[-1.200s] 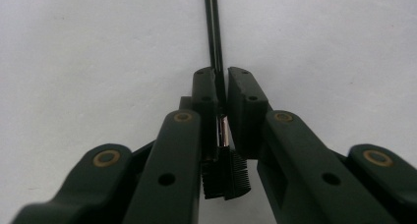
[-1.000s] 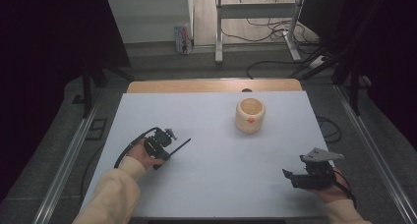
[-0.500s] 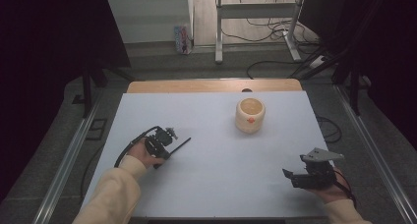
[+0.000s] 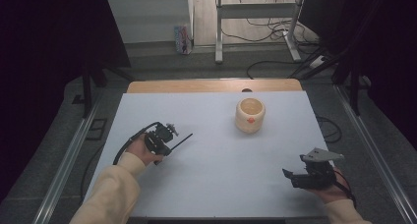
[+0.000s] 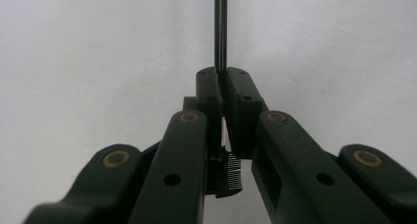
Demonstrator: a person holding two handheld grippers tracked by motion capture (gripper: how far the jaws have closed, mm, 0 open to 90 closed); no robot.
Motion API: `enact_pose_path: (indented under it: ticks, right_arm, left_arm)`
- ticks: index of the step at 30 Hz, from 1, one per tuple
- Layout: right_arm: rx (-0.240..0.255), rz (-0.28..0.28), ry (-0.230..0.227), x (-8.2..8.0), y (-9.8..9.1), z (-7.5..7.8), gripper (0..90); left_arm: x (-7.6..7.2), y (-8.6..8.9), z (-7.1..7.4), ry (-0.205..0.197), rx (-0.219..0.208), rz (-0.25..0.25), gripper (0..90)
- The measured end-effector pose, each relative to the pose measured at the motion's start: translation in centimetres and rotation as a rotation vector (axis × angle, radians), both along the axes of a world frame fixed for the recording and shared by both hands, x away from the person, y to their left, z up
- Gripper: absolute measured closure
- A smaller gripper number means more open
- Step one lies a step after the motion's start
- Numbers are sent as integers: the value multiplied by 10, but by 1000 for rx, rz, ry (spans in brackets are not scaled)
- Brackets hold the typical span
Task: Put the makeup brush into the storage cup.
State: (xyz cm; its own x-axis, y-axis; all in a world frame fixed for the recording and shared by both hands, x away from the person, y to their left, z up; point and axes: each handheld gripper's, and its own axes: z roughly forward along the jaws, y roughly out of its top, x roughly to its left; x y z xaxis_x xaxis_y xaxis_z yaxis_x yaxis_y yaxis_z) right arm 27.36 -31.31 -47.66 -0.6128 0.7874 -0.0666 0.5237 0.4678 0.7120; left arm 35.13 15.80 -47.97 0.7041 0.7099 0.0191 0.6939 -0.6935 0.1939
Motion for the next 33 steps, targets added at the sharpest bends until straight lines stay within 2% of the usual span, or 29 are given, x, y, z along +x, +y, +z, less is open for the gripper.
enact_pose_path:
  ticks: [33]
  right_arm:
    - [-5,19,-14,-1,6,1,184]
  left_arm:
    - [-10,-13,8,17,-80,-64,860]
